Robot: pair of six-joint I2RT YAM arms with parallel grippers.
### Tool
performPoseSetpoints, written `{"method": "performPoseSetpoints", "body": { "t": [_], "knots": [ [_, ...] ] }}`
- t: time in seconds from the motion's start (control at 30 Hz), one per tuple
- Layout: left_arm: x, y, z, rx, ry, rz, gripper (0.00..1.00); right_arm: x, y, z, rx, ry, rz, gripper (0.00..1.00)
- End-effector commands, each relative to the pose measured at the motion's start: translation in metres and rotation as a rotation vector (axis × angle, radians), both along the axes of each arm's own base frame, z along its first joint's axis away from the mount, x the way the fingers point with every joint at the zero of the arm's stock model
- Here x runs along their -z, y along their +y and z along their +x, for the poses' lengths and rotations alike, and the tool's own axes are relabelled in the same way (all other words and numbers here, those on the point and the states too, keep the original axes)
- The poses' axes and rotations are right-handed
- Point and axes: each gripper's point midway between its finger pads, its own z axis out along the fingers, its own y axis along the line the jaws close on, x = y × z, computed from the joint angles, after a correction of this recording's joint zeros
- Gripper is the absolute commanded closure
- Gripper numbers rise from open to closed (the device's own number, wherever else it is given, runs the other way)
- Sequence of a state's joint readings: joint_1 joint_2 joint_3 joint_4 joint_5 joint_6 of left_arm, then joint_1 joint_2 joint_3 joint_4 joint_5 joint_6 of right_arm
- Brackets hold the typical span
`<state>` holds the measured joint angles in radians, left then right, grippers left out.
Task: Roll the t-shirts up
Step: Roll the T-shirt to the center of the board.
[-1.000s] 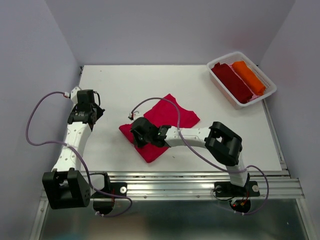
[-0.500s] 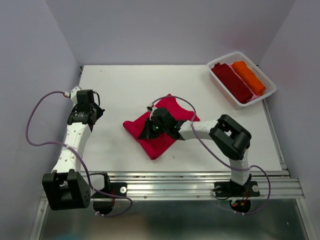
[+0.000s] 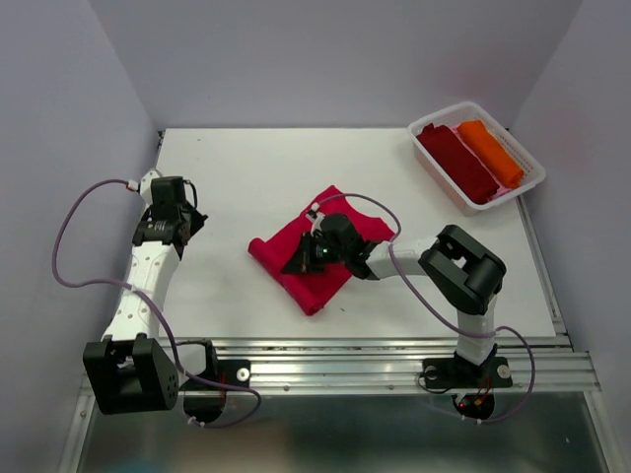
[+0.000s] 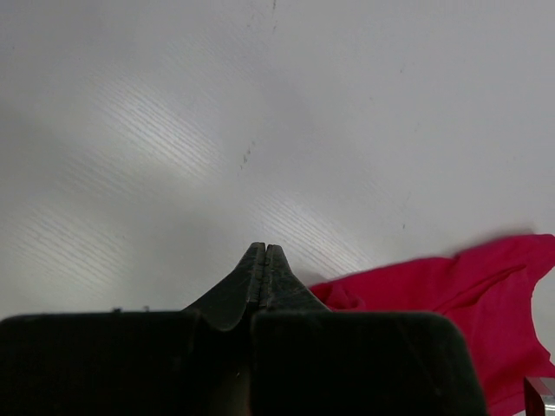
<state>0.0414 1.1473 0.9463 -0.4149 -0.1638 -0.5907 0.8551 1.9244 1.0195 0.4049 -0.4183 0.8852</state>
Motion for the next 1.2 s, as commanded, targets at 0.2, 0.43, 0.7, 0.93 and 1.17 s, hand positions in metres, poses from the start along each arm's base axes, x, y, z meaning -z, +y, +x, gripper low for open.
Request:
{"method": "performPoseSetpoints", "body": {
  "t": [0.2,0.43,0.7,0.93,1.17],
  "knots": [
    [0.000,0.000,0.004,0.022,-0.013,0.007,1.00,-0.022,-0.003,0.015,0.011,-0.039,0.107,0.99],
    [0.002,-0.001,0.005,0.032,-0.008,0.001,1.00,-0.008,-0.008,0.024,0.019,-0.035,0.080,0.99],
    [0.009,-0.008,0.004,0.063,0.004,-0.018,1.00,0.004,-0.013,0.031,0.017,-0.037,0.052,0.96],
    [0.020,-0.034,0.005,0.172,0.018,-0.049,1.00,0.007,-0.019,0.038,0.029,-0.065,0.014,0.73],
    [0.058,-0.117,-0.009,0.404,0.119,-0.082,1.00,0.003,-0.021,0.043,0.030,-0.097,-0.022,0.61]
  ]
}}
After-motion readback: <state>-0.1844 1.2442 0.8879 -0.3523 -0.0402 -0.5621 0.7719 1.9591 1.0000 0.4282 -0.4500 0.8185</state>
